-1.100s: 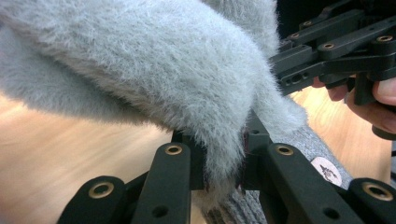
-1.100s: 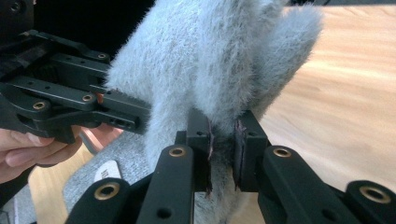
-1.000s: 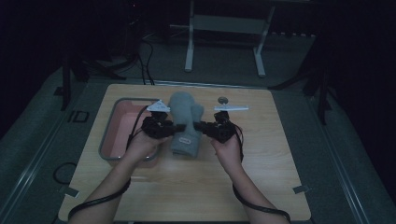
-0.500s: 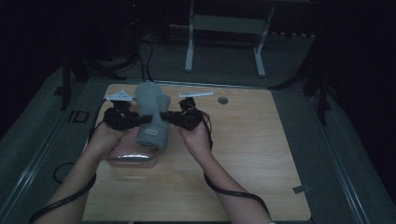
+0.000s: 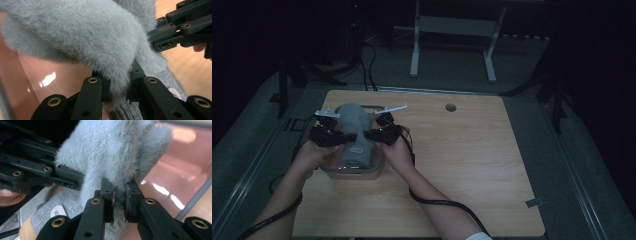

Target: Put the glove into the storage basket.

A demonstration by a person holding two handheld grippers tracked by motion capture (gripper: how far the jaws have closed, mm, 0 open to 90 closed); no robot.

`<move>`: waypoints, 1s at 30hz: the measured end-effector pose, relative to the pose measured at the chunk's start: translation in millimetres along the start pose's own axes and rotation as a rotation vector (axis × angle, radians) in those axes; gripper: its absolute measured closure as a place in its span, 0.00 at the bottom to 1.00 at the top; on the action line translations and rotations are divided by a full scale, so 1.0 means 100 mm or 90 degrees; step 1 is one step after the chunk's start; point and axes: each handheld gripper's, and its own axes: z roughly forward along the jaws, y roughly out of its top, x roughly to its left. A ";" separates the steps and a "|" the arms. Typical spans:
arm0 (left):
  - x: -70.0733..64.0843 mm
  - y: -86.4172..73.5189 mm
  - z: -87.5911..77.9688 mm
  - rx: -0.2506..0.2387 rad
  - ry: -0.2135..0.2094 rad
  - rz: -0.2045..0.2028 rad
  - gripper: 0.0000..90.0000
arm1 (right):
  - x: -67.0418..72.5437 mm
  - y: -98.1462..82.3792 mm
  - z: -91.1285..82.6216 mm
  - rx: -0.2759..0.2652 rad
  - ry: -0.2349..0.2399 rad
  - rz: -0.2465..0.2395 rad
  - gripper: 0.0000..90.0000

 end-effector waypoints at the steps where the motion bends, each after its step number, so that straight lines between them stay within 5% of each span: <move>1: 0.01 -0.01 0.04 0.009 0.004 -0.003 0.87 | -0.03 -0.03 0.05 0.009 -0.006 0.003 0.89; 5: 0.05 -0.05 0.24 0.063 0.024 -0.014 0.87 | -0.09 -0.09 0.22 0.048 -0.037 0.002 0.89; 13: 0.10 -0.06 0.43 0.120 0.037 -0.014 0.86 | -0.11 -0.14 0.41 0.096 -0.076 -0.004 0.88; 21: 0.06 -0.03 0.53 0.160 0.053 -0.018 0.80 | -0.06 -0.04 0.27 0.082 -0.086 -0.049 0.63; 25: 0.04 -0.03 0.55 0.170 0.078 -0.011 0.67 | -0.05 0.02 0.06 0.042 -0.087 -0.074 0.54; 27: 0.02 -0.02 0.54 0.164 0.110 0.003 0.50 | -0.09 0.03 -0.03 0.029 -0.078 -0.070 0.51; 30: 0.03 -0.03 0.49 0.138 0.110 0.004 0.34 | -0.16 0.03 -0.14 0.015 -0.075 -0.068 0.43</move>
